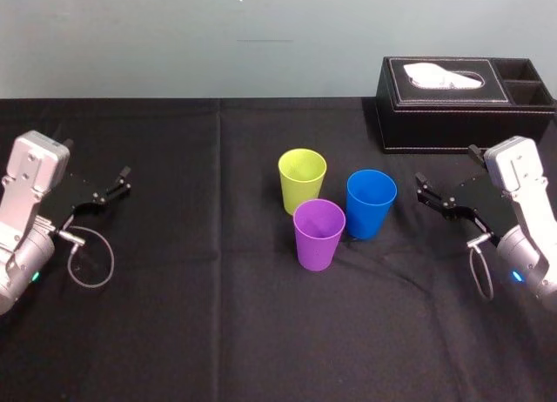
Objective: Stack the three plastic cups sequentially using one hand.
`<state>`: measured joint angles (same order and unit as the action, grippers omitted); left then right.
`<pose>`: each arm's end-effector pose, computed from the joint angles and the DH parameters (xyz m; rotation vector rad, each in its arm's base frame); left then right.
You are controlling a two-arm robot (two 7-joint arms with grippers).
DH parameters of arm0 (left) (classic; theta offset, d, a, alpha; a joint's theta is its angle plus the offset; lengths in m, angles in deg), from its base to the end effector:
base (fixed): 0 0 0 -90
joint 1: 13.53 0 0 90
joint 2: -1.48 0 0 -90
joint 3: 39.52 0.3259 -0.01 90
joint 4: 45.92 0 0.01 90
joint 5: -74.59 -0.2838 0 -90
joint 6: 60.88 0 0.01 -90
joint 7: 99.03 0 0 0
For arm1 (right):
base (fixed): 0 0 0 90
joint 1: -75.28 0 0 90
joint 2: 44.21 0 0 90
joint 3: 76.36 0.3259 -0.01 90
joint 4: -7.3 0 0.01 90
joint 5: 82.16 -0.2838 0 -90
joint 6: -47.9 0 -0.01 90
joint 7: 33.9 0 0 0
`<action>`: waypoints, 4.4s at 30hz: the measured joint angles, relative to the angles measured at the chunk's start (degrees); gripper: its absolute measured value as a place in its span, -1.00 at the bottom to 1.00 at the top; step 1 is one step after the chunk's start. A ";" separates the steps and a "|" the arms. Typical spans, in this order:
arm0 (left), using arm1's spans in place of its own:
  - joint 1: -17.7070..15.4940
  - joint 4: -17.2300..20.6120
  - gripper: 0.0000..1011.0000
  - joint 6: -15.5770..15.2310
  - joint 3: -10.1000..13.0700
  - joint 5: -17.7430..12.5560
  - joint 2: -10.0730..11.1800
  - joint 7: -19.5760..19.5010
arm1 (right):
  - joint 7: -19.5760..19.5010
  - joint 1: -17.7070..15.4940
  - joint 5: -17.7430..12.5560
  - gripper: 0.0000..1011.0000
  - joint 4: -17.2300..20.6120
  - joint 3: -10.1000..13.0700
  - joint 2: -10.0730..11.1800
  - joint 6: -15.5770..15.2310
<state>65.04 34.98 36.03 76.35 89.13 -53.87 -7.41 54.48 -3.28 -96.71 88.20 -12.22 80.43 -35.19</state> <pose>0.3403 0.1097 -0.3265 0.3046 -0.2852 1.2478 0.3404 -0.1097 -0.3264 -0.3042 -0.2851 -1.2480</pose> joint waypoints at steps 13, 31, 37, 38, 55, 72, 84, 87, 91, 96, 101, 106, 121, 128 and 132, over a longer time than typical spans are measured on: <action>0.00 0.00 1.00 0.00 0.00 0.00 0.00 0.00 | 0.00 0.00 0.00 0.98 0.00 0.00 0.00 0.00; 0.00 0.00 1.00 0.00 0.00 0.00 0.00 0.00 | 2.32 -1.52 -2.19 0.98 0.80 2.75 0.81 0.15; 0.00 0.00 1.00 0.00 0.00 0.00 0.00 0.00 | 5.15 -4.67 -5.10 0.98 2.46 4.88 2.59 -0.52; 0.00 0.00 1.00 0.01 0.00 0.00 0.00 0.00 | 5.69 -5.45 -5.62 0.98 3.02 5.24 3.04 -0.73; 0.00 0.00 1.00 0.01 0.00 0.00 0.00 0.00 | 18.38 -22.88 -16.97 0.98 14.43 11.39 9.35 1.09; 0.00 0.00 1.00 0.00 0.00 0.00 0.00 0.00 | 21.90 -23.50 -14.06 0.98 19.12 7.82 4.60 0.64; 0.00 0.00 1.00 0.01 0.00 0.00 0.00 0.00 | 22.23 -19.32 -10.93 0.98 17.27 4.89 -0.92 -3.08; 0.00 0.00 1.00 0.01 0.00 0.00 0.00 0.00 | 22.23 -18.46 -10.30 0.98 16.85 4.58 -2.11 -3.69; 0.00 0.00 1.00 0.00 0.00 0.00 0.00 0.00 | 22.17 -17.68 -9.49 0.98 16.50 4.42 -3.47 -4.19; 0.00 0.00 1.00 0.00 0.00 0.00 0.00 0.00 | 20.99 -17.02 -8.35 0.98 16.03 4.59 -5.29 -4.84; 0.00 0.00 1.00 0.01 0.00 0.00 0.00 0.00 | 19.16 -16.50 -6.68 0.98 15.19 4.97 -7.31 -5.30; 0.00 0.00 1.00 0.01 0.00 0.00 0.00 0.00 | 18.50 -15.72 -5.25 0.98 14.14 5.08 -9.13 -5.30; 0.00 0.00 1.00 0.00 0.00 0.00 0.00 0.00 | 18.07 -13.48 -1.35 0.98 11.22 4.95 -13.42 -4.81; 0.00 0.00 1.00 0.00 0.00 0.00 0.00 0.00 | 18.10 -12.94 -0.10 0.98 10.12 5.14 -15.07 -4.86; 0.00 0.00 1.00 0.00 0.00 0.00 0.00 0.00 | 18.10 -12.71 0.65 0.98 9.46 5.25 -15.94 -4.88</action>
<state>65.04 34.98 36.03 76.34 89.13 -53.87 -7.42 72.58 -15.99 -96.06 97.66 -6.96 64.49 -40.07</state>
